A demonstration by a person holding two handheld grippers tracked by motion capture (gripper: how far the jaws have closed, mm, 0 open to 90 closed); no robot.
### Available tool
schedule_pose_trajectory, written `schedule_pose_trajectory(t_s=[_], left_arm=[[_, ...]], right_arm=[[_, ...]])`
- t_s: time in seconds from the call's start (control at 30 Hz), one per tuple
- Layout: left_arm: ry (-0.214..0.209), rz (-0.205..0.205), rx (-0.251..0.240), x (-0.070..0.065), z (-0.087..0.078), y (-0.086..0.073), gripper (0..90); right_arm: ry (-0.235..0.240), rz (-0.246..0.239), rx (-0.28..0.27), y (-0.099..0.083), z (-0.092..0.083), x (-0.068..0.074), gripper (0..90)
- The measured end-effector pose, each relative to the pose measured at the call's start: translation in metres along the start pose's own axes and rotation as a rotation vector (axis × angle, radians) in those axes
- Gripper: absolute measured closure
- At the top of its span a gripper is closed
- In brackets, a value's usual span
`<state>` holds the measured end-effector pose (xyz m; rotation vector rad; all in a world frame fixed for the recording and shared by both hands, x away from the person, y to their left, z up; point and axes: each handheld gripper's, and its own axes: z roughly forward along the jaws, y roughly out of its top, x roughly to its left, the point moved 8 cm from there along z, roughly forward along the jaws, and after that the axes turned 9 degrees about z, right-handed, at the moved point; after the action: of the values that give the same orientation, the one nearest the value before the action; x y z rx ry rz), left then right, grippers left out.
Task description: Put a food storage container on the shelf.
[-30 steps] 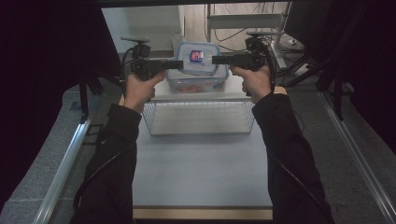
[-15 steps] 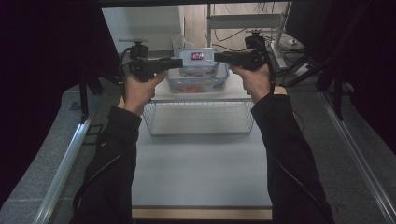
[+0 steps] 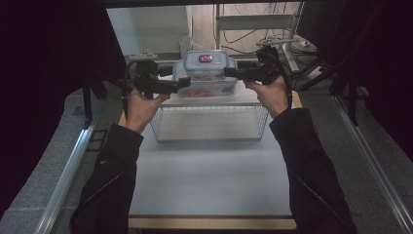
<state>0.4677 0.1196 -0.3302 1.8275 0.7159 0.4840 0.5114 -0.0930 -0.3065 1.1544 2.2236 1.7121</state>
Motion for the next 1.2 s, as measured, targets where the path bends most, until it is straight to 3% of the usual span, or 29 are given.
schedule_pose_trajectory(t_s=[0.17,0.53,0.87,1.2], left_arm=[[-0.002,0.031,0.008,-0.007,-0.004,-0.009,4.2],[-0.008,0.083,0.008,-0.03,-0.016,-0.028,2.0],[-0.052,0.1,0.007,-0.054,-0.023,-0.056,0.8],[-0.058,0.096,0.02,-0.072,-0.026,-0.095,0.5]], right_arm=[[-0.007,-0.033,-0.008,-0.01,-0.003,0.002,11.1],[-0.015,-0.105,0.005,-0.036,-0.016,0.013,4.9],[-0.022,-0.099,0.01,-0.061,-0.028,0.017,2.6],[-0.008,-0.112,0.026,-0.1,-0.039,0.023,3.0]])
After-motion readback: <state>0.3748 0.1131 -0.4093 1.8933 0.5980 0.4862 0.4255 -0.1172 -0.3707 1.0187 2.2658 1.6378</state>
